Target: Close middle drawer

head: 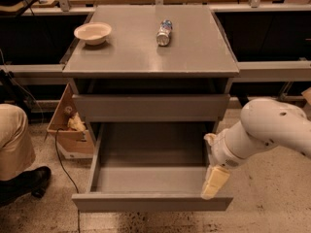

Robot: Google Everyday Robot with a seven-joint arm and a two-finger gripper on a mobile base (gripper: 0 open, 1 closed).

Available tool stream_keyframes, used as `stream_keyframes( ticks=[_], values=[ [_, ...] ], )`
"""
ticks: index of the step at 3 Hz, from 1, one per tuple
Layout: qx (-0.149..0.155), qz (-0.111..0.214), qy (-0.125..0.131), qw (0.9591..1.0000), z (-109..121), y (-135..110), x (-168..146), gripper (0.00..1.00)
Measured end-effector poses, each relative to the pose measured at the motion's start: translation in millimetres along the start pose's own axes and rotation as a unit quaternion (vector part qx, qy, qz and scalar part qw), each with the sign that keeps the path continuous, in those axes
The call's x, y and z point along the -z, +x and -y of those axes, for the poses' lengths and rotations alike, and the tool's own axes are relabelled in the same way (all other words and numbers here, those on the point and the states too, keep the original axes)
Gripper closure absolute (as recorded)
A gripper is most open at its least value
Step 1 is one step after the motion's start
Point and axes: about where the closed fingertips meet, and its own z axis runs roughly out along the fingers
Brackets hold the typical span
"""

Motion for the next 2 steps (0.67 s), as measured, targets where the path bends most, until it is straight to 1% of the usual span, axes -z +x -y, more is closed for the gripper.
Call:
stream_keyframes(
  ticks=[1,2],
  values=[
    [-0.019,0.013,-0.008,0.9997,-0.1,13.5,-51.1,0.0],
    [-0.031,0.036,-0.013,0.9988,3.1,21.3,-105.0,0.0]
  ],
)
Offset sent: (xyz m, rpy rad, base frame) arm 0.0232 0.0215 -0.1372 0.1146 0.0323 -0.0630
